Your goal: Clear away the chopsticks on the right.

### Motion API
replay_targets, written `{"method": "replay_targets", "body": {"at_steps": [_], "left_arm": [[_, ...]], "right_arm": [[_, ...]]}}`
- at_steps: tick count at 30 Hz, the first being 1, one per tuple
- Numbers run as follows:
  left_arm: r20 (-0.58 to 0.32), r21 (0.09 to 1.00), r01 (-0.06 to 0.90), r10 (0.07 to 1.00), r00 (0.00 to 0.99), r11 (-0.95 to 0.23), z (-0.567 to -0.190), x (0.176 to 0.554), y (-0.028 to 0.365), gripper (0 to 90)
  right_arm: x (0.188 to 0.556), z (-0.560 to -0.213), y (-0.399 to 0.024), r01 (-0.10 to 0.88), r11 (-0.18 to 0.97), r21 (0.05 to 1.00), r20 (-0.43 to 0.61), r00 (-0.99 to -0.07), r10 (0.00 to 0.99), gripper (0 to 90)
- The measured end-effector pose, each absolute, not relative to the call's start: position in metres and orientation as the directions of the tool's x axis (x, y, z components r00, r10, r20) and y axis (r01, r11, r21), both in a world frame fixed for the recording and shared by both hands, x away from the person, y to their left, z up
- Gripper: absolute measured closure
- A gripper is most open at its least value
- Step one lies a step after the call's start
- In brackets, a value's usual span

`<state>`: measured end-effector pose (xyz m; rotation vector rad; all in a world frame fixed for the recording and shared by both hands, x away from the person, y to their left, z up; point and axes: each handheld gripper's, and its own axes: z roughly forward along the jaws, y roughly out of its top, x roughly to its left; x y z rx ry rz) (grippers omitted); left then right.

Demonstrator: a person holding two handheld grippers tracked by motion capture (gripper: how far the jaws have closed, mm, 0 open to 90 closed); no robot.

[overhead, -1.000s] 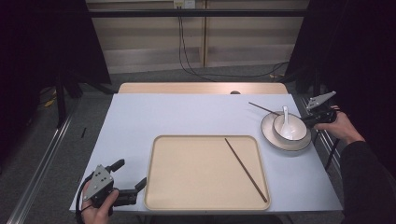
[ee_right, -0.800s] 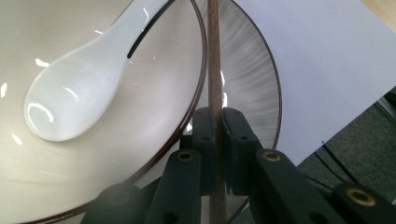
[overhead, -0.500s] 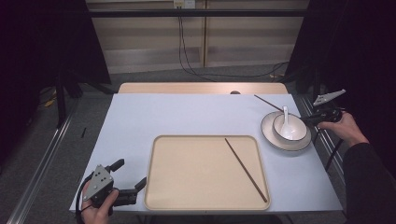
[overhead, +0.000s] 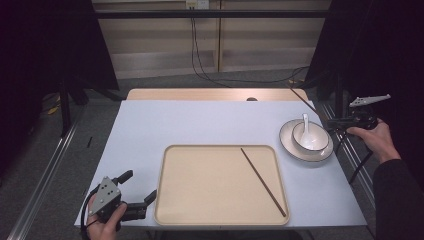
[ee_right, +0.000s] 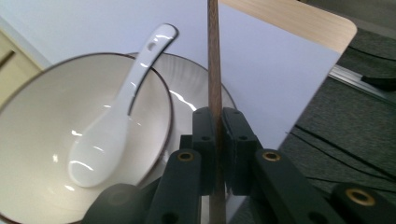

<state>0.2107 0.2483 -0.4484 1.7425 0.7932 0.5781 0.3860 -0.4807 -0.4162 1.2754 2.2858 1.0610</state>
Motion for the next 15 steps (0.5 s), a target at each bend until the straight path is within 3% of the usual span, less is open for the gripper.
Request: {"method": "replay_targets", "body": {"at_steps": [15], "left_arm": [[0.008,0.957,0.214,0.752,0.659,-0.197,-0.447,0.209,0.248,2.0]], "right_arm": [[0.341,-0.391,-0.462,0.594,0.15,0.79,0.192,-0.472,0.861,84.7]]}}
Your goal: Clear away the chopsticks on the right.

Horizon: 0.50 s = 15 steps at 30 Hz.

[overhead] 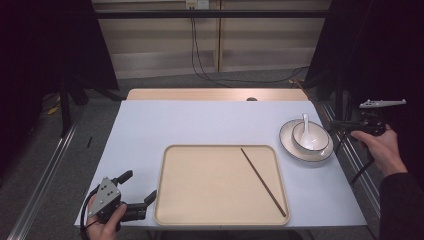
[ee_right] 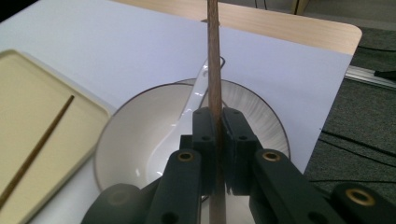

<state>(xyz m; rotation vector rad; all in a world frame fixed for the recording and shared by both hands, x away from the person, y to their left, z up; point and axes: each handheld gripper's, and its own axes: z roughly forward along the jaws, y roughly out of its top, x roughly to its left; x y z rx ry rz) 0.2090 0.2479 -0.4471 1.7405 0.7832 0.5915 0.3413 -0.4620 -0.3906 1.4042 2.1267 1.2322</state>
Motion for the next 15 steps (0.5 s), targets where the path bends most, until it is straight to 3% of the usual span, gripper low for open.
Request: {"method": "replay_targets", "body": {"at_steps": [15], "left_arm": [[0.013,0.957,0.21,0.755,0.655,-0.199,-0.446,0.212,0.247,1.7]], "right_arm": [[0.265,-0.392,-0.411,0.657,0.003,0.754,0.387,-0.448,0.806,84.7]]}}
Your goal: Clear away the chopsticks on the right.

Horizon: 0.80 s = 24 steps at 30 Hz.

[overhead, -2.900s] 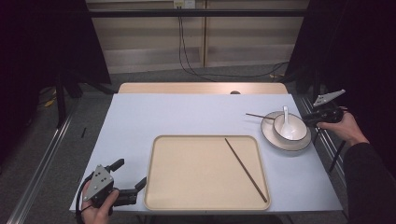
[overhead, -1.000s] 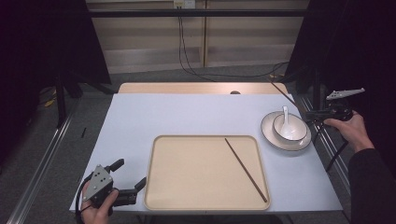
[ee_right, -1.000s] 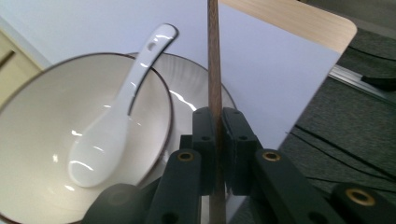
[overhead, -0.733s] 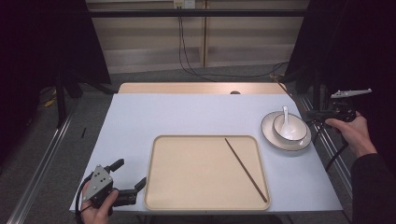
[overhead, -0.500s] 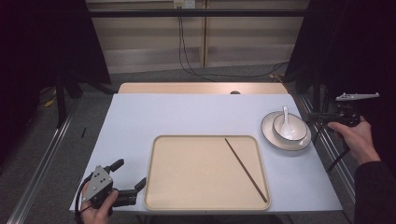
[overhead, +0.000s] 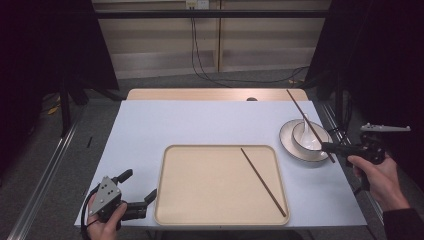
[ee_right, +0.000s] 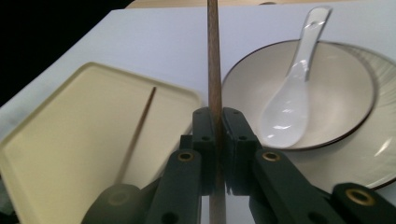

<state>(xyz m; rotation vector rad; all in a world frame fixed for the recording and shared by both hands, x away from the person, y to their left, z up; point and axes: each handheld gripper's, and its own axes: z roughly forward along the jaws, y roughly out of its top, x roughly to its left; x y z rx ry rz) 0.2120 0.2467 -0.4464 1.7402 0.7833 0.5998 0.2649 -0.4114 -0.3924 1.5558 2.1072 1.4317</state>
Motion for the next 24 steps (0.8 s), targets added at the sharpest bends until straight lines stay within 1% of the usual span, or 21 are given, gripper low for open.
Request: {"method": "replay_targets", "body": {"at_steps": [3,5,7,8,9,14,15,24], "left_arm": [[0.015,0.959,0.204,0.753,0.658,-0.197,-0.446,0.213,0.246,1.7],[0.01,0.959,0.207,0.751,0.66,-0.194,-0.447,0.213,0.246,1.7],[0.012,0.958,0.207,0.752,0.659,-0.197,-0.447,0.213,0.245,1.7],[0.014,0.957,0.208,0.753,0.658,-0.2,-0.446,0.213,0.246,1.7],[0.011,0.958,0.207,0.751,0.66,-0.196,-0.446,0.213,0.245,1.7],[0.012,0.958,0.206,0.751,0.661,-0.197,-0.447,0.213,0.246,1.8],[0.012,0.958,0.206,0.751,0.66,-0.197,-0.447,0.213,0.246,1.7],[0.015,0.959,0.203,0.747,0.664,-0.2,-0.446,0.213,0.245,1.7]], "right_arm": [[0.247,-0.396,-0.388,0.683,0.016,0.73,0.406,-0.453,0.793,84.7],[0.243,-0.396,-0.383,0.693,0.019,0.721,0.411,-0.449,0.793,84.7],[0.233,-0.4,-0.361,0.703,0.041,0.71,0.412,-0.461,0.786,84.7],[0.233,-0.4,-0.361,0.703,0.041,0.71,0.412,-0.461,0.786,84.7],[0.229,-0.401,-0.35,0.705,0.042,0.708,0.414,-0.463,0.784,84.7],[0.22,-0.409,-0.331,0.719,0.042,0.694,0.427,-0.457,0.78,84.7],[0.216,-0.415,-0.321,0.731,0.066,0.679,0.428,-0.467,0.774,84.7],[0.205,-0.434,-0.29,0.779,0.079,0.622,0.454,-0.442,0.773,84.7]]}}
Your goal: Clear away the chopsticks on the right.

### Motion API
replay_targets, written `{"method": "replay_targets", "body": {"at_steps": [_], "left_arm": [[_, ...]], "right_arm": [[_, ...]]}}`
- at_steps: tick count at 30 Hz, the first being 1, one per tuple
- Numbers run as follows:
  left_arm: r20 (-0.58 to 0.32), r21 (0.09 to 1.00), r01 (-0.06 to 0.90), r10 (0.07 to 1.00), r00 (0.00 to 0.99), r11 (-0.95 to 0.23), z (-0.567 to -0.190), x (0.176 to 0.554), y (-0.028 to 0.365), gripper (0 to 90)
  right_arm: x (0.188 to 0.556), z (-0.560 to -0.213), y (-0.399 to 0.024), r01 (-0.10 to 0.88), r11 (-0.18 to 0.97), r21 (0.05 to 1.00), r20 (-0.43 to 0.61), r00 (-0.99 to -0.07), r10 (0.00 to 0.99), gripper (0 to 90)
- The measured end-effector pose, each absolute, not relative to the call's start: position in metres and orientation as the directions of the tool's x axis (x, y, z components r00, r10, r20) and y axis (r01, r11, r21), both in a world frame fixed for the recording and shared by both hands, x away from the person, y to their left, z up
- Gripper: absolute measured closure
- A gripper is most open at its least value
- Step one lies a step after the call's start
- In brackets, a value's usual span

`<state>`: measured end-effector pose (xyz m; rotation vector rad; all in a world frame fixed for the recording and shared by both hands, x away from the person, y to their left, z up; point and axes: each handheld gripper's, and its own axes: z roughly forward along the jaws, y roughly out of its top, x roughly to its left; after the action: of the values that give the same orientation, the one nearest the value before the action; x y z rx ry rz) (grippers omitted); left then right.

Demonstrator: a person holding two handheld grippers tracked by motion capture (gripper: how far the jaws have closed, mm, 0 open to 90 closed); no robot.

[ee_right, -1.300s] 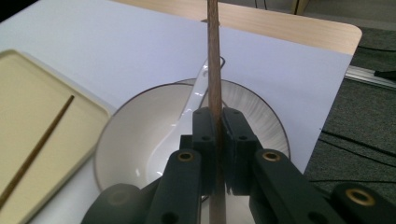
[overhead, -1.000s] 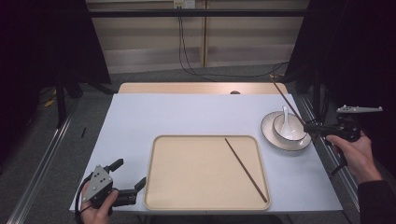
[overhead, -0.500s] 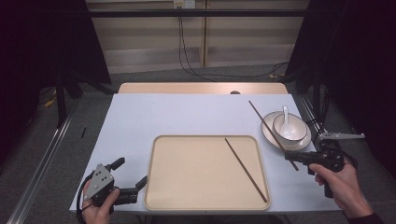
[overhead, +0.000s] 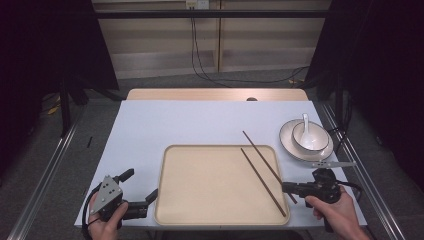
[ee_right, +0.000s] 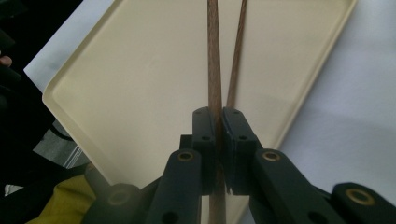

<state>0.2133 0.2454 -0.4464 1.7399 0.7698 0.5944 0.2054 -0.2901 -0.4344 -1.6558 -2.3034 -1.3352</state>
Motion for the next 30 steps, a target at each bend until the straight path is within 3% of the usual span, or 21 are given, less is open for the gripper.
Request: {"method": "replay_targets", "body": {"at_steps": [6,30], "left_arm": [[0.011,0.958,0.206,0.747,0.665,-0.198,-0.446,0.213,0.245,1.7],[0.009,0.961,0.199,0.742,0.67,-0.191,-0.446,0.213,0.246,1.7]], "right_arm": [[0.199,-0.447,-0.274,0.82,0.068,0.568,0.465,-0.388,0.796,84.7],[0.196,-0.467,-0.258,0.871,0.104,0.48,0.436,-0.34,0.833,84.5]]}}
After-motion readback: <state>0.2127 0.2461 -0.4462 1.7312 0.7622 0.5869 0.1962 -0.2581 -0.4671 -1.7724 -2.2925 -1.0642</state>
